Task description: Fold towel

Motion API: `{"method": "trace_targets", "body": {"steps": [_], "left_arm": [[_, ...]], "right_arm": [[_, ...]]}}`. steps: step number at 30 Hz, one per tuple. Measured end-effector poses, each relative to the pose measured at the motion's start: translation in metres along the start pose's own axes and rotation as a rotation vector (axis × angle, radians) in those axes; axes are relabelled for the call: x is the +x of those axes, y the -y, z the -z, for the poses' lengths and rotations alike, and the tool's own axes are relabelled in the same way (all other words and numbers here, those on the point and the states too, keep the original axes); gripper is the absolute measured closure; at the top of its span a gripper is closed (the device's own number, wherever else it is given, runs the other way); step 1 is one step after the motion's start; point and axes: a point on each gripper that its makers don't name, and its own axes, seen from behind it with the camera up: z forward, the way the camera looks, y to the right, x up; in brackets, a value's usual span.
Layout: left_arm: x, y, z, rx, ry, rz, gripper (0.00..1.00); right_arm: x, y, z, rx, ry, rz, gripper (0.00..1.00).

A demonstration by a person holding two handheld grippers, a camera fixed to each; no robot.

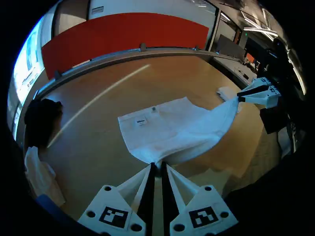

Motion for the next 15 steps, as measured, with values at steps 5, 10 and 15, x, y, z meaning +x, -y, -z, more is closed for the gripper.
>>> {"method": "trace_targets", "body": {"steps": [5,10,15], "left_arm": [[-0.001,-0.004,0.007,-0.003,0.004,0.008,0.89],[-0.001,-0.006,0.011,-0.009,0.006,0.028,0.89],[-0.002,-0.009,0.012,-0.017,0.012,0.042,0.89]], "right_arm": [[0.004,0.001,0.006,-0.001,-0.002,0.001,0.92],[0.005,-0.002,0.011,-0.007,-0.002,-0.004,0.93],[0.004,-0.004,0.011,-0.014,0.002,-0.001,0.93]]}}
